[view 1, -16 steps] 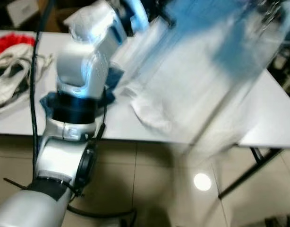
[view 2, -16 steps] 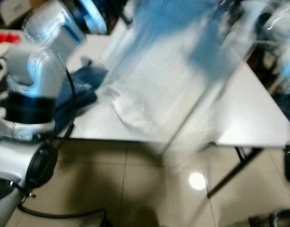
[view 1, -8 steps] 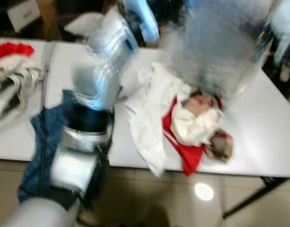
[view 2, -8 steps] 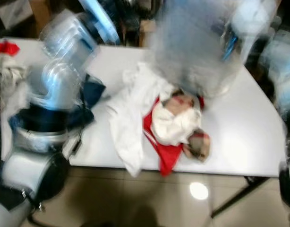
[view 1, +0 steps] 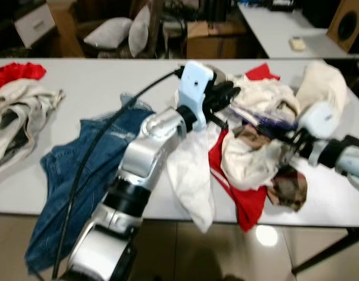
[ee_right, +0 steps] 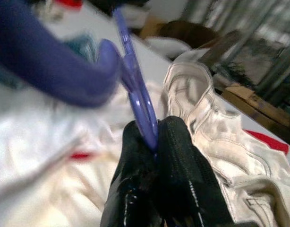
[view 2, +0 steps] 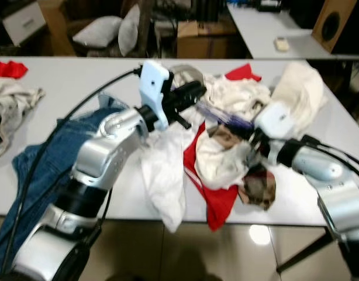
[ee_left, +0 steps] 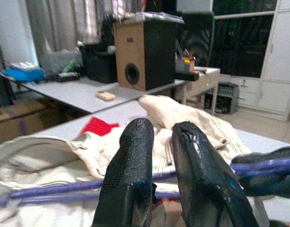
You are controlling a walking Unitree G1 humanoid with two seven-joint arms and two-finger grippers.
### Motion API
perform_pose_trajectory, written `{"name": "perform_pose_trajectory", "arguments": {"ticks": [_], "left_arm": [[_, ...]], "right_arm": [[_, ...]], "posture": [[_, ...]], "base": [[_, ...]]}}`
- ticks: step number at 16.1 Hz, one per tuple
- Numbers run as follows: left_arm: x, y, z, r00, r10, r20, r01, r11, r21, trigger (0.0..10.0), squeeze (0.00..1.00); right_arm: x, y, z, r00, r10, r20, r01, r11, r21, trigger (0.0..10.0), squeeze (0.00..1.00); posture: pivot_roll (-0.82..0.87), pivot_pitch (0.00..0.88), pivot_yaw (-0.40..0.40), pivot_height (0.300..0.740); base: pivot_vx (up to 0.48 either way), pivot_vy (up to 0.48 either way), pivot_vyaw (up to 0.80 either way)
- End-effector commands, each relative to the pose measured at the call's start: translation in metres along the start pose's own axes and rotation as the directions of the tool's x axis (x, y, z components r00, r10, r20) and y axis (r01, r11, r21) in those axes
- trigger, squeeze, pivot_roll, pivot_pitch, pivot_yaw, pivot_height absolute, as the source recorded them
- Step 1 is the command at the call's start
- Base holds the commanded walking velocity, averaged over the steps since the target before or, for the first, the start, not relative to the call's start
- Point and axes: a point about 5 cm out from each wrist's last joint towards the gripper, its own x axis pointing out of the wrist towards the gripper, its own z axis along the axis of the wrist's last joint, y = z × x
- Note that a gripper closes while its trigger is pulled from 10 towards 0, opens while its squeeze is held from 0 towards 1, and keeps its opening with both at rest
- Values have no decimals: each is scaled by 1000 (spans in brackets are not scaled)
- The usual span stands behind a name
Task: Hang hanger
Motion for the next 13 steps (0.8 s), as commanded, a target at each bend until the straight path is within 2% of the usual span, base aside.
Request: {"name": "perform_pose_trajectory", "arguments": {"ticks": [1,3,4,5,6,7,8,9,10,11,13], "left_arm": [[-20,19,-13,992,113,-51,-114,993,-12,10000,0],[-32,23,-14,986,158,-45,-159,987,-26,10000,0],[-47,31,-10,977,213,-20,-214,976,-43,10000,0],[-52,34,-9,972,234,-11,-234,971,-49,10000,0],[-63,41,-5,960,280,6,-280,959,-43,10000,0],[-68,45,-3,952,305,17,-304,952,-37,10000,0],[-82,57,9,926,373,66,-371,928,-35,10000,0],[-89,61,26,924,358,136,-349,933,-85,10000,0],[-89,60,29,929,338,151,-326,940,-101,10000,0],[-93,55,31,957,256,141,-237,962,-134,10000,0],[-102,63,19,942,332,40,-327,941,-88,10000,0]], "right_arm": [[-9,-2,10,994,-106,9,105,990,94,10000,0],[-16,4,12,993,-113,-24,115,980,160,10000,0],[-27,10,9,995,-45,-92,65,972,224,10000,0],[-31,12,8,993,-16,-120,45,970,240,10000,0],[-38,14,7,987,5,-161,36,968,247,10000,0],[-40,13,9,985,-8,-170,53,964,262,10000,0],[-47,10,2,962,-18,-271,109,940,324,10000,0],[-52,13,-13,929,-15,-370,155,924,350,10000,0],[-52,13,-16,925,-18,-379,163,921,354,10000,0],[-45,11,-13,933,-81,-351,217,904,369,10000,0],[-39,4,-4,942,-166,-293,278,874,398,10000,0]], "posture": [[-95,0,49,740],[-91,0,51,740],[-87,0,53,740],[-87,0,53,740],[-86,0,61,740],[-86,0,61,740],[-85,0,65,740],[-77,0,64,740],[-77,0,64,740],[-66,0,66,740],[-64,0,67,740]], "base": [[0,0,0],[0,0,0],[0,0,0],[0,0,0],[0,0,0],[0,0,0],[0,0,0],[0,0,0],[0,0,0],[0,0,0],[0,0,0]]}}
